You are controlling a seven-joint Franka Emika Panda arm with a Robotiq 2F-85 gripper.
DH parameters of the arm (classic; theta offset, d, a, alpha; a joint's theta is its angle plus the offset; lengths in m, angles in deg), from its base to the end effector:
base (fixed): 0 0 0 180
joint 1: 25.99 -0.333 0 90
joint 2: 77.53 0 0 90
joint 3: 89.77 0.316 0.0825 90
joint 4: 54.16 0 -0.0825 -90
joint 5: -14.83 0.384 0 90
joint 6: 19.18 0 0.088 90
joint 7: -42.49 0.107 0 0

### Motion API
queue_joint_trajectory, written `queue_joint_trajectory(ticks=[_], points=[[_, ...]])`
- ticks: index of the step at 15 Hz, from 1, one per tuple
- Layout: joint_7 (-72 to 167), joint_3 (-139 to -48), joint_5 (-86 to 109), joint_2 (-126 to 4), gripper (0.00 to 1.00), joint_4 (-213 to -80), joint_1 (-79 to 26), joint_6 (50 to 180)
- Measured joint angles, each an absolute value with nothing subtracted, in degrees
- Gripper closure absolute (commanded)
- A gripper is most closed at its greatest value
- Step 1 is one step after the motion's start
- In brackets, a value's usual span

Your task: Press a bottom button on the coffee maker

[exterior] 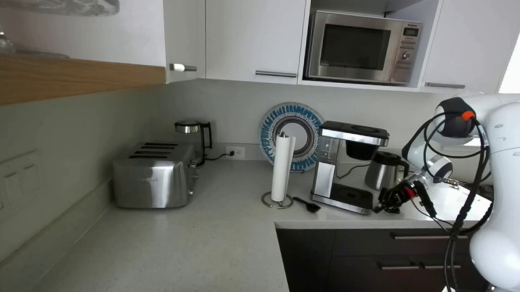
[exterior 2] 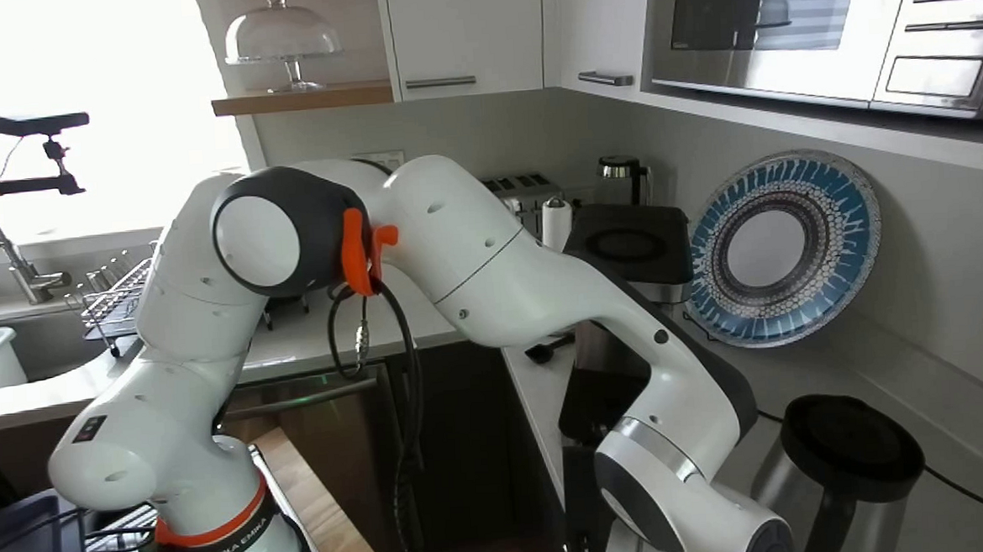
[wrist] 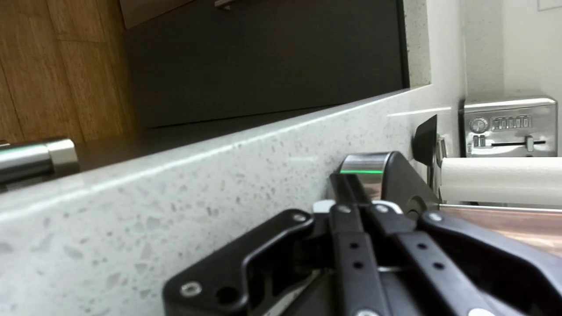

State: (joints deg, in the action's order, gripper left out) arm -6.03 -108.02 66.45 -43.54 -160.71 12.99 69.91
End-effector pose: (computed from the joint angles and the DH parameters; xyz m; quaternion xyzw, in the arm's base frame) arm 0.3765 -0.4175 0.1957 -0.8357 0.2531 -0.0262 0.4867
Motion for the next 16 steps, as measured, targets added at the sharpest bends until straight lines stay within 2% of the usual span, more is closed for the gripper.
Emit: queue_joint_trajectory(ticks=[16], points=[[-6.9,-107.7,66.1,-43.6,1.0,-161.0,13.0,69.9]])
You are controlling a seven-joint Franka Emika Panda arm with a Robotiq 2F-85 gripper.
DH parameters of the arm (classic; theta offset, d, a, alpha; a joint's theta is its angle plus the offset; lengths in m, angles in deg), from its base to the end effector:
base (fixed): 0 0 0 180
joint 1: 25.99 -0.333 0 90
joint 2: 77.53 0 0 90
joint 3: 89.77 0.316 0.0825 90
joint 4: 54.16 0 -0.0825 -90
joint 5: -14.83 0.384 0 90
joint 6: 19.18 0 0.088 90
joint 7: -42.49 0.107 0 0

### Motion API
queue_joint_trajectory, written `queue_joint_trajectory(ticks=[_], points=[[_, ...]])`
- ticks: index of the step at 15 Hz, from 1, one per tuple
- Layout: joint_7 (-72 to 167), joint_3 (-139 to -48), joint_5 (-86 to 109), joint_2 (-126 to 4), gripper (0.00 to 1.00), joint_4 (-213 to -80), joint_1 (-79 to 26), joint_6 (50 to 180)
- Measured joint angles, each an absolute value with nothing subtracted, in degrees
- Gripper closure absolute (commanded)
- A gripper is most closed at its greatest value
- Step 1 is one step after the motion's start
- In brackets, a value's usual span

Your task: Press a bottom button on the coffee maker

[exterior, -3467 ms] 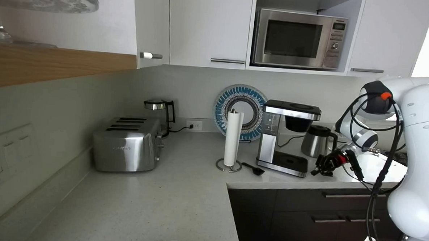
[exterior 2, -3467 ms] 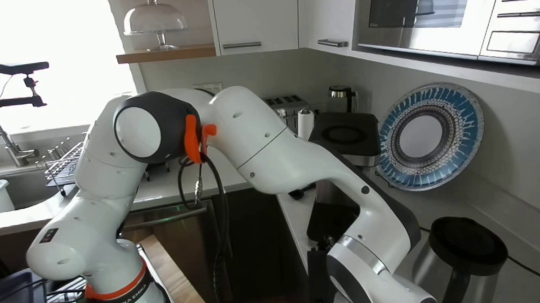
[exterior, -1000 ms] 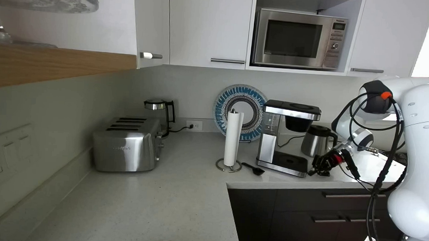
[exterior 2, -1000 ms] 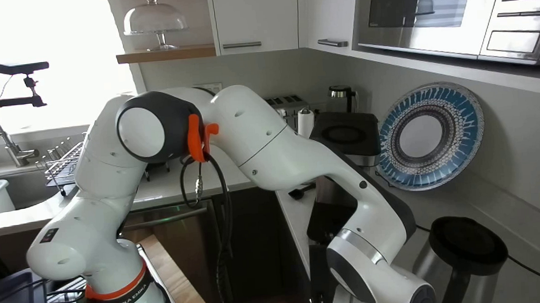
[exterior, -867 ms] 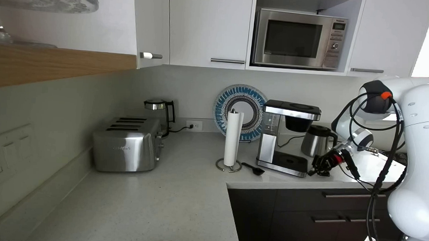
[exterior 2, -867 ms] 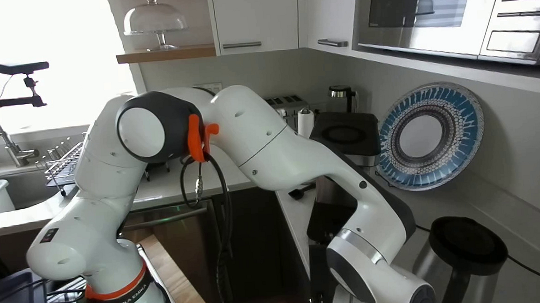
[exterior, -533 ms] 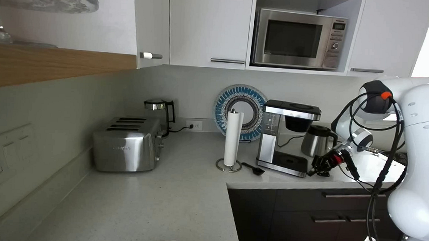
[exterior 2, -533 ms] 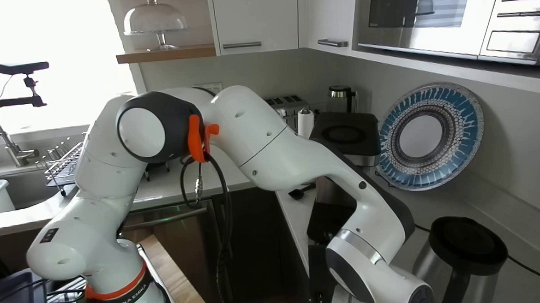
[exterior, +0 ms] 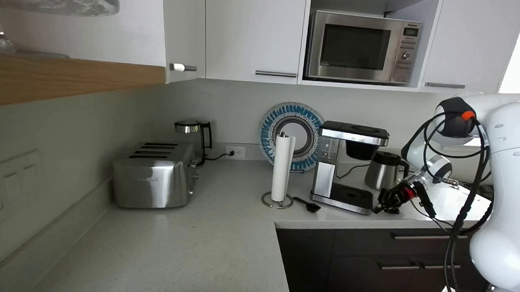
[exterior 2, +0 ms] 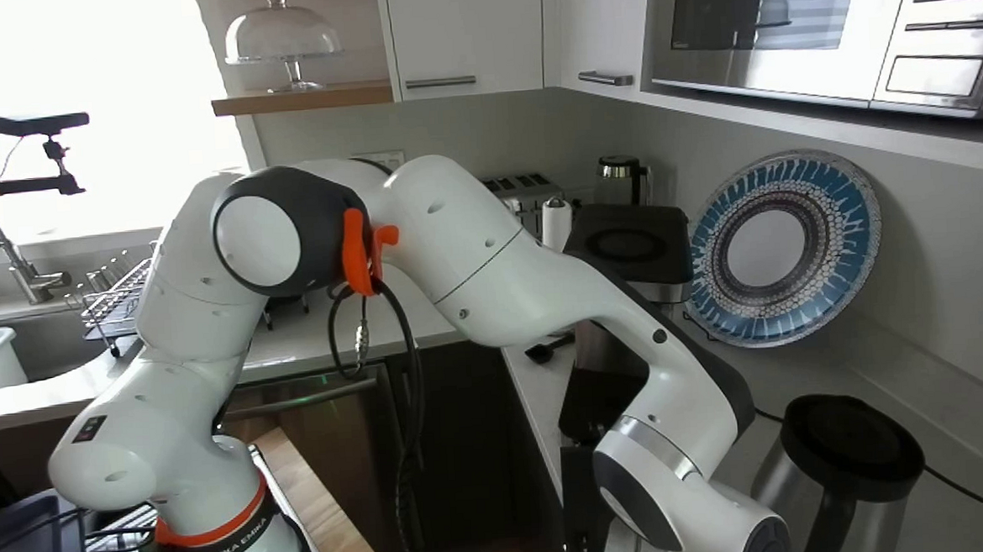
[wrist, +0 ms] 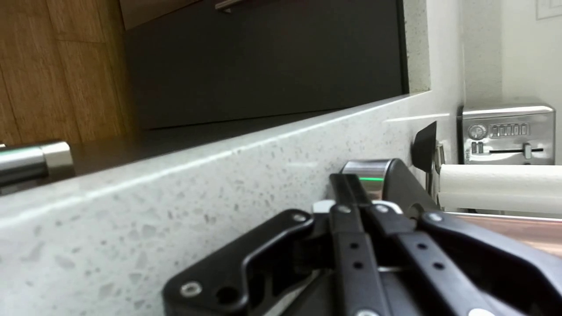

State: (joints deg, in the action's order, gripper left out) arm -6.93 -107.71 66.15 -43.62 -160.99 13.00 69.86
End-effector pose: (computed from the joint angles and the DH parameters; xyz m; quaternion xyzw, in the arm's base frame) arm 0.3770 -0.4143 0.1945 -0.8375 0.2441 -0.0263 0.4882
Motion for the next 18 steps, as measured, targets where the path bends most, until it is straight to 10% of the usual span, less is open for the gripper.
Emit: queue_joint_trajectory(ticks=[11,12,18], points=[[-2.0,-107.7,61.5,-45.4,1.0,-160.7,12.6,69.9],[-1.4,-107.8,60.5,-45.8,0.74,-160.8,12.6,69.9],[-0.5,-108.9,51.4,-57.0,0.37,-168.5,11.1,73.4]])
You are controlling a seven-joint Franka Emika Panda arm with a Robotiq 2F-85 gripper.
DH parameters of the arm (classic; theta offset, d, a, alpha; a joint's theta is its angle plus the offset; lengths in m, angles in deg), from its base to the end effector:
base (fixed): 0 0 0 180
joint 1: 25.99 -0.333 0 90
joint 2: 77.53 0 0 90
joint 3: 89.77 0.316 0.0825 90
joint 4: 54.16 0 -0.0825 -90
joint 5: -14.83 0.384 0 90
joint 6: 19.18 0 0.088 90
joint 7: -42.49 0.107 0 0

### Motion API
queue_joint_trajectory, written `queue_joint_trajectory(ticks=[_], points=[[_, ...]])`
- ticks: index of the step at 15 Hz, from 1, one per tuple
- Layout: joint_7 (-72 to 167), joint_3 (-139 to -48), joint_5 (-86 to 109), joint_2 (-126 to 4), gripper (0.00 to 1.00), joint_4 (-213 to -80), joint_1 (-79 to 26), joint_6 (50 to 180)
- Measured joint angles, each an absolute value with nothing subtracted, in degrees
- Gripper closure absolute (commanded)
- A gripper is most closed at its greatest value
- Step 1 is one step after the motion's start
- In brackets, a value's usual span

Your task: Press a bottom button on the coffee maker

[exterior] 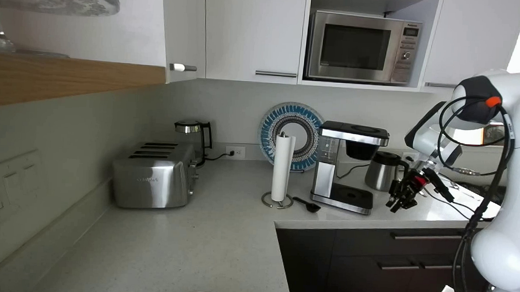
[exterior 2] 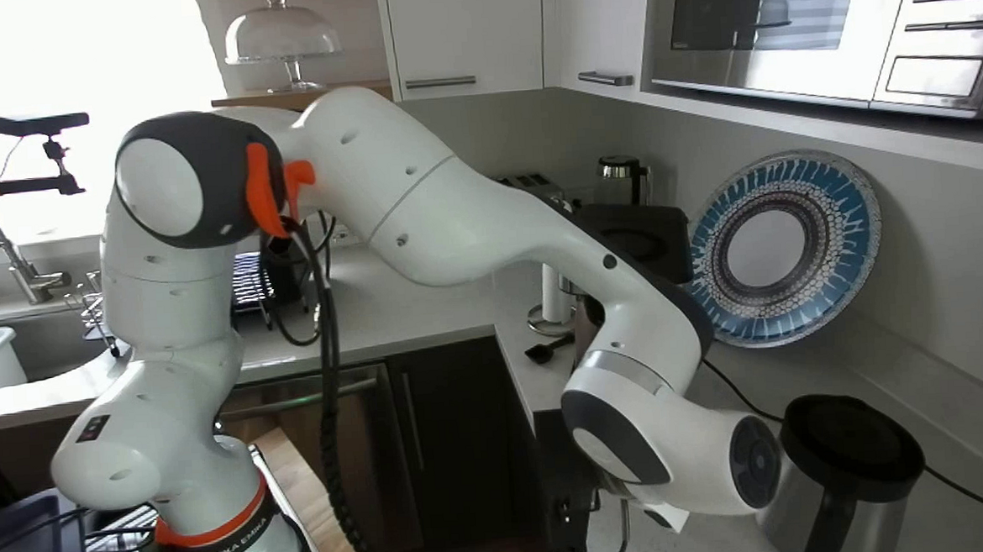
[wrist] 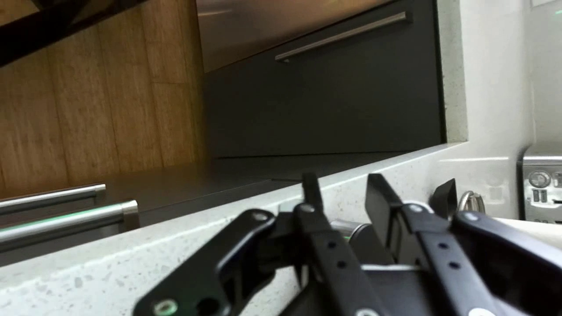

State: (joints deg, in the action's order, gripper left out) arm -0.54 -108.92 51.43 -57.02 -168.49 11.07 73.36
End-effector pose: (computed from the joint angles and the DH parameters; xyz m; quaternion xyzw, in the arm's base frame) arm 0.3461 -0.4011 0.2668 -0.8838 0.2366 0.0351 0.4022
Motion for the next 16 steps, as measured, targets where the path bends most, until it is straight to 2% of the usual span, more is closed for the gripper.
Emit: queue_joint_trajectory(ticks=[4,5,10,16], points=[[-1.4,-109.3,43.2,-70.1,0.06,-179.6,8.0,81.3],[-1.5,-109.2,41.2,-73.4,0.01,-182.4,6.9,83.6],[0.2,-108.5,30.3,-89.7,0.0,-195.7,0.4,93.6],[11.1,-101.4,14.6,-107.8,0.0,-208.7,-5.3,99.2]])
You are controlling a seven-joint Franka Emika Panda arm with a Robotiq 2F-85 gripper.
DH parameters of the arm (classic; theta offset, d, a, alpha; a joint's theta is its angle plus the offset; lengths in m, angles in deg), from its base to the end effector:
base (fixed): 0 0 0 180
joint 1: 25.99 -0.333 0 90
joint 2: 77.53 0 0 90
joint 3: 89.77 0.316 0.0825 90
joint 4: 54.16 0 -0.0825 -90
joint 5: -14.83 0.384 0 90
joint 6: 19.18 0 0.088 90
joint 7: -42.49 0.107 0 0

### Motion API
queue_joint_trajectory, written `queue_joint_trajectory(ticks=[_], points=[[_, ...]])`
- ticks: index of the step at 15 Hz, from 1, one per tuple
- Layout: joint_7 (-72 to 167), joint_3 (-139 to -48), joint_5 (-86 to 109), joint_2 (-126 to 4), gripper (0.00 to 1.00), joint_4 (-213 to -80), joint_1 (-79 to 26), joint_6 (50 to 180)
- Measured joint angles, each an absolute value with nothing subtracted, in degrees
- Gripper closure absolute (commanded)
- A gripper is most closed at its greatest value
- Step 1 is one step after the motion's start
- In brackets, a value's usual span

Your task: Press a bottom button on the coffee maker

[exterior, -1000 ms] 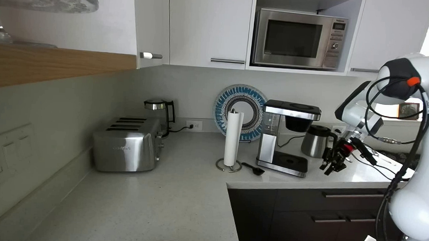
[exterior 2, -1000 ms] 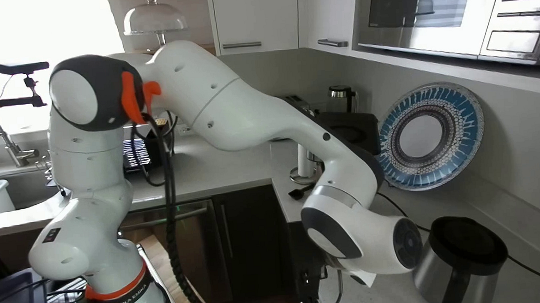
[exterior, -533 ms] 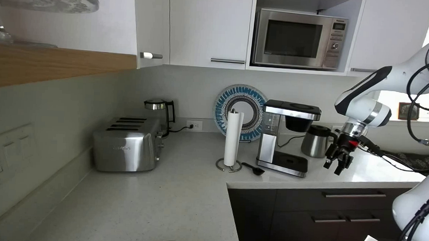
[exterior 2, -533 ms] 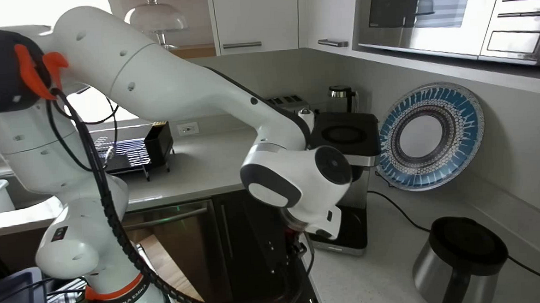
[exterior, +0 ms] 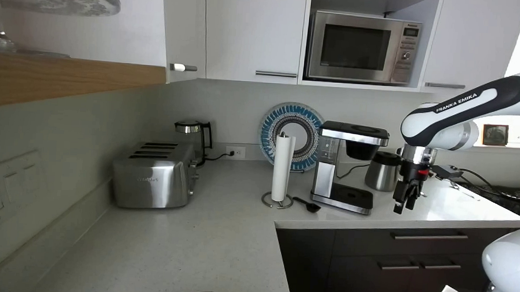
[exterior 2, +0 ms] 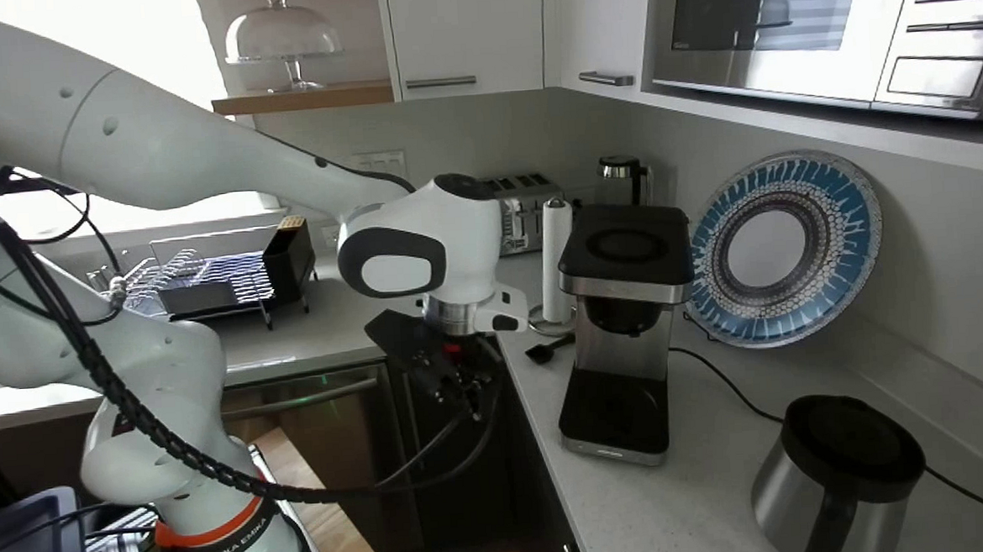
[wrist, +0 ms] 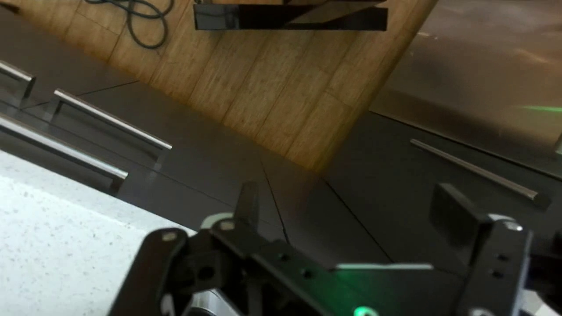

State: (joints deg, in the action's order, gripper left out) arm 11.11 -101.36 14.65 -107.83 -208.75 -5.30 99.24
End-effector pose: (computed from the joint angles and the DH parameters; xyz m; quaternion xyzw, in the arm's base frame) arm 0.3005 -0.1845 0.3804 -0.9972 -0.0093 0.0221 0.0709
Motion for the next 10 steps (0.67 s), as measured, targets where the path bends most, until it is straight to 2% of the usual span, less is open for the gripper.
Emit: queue_joint_trajectory(ticks=[4,10], points=[[17.5,-97.2,10.4,-116.0,0.0,-213.0,-11.4,105.7],[19.0,-96.6,9.8,-116.9,0.0,-212.3,-13.4,107.6]])
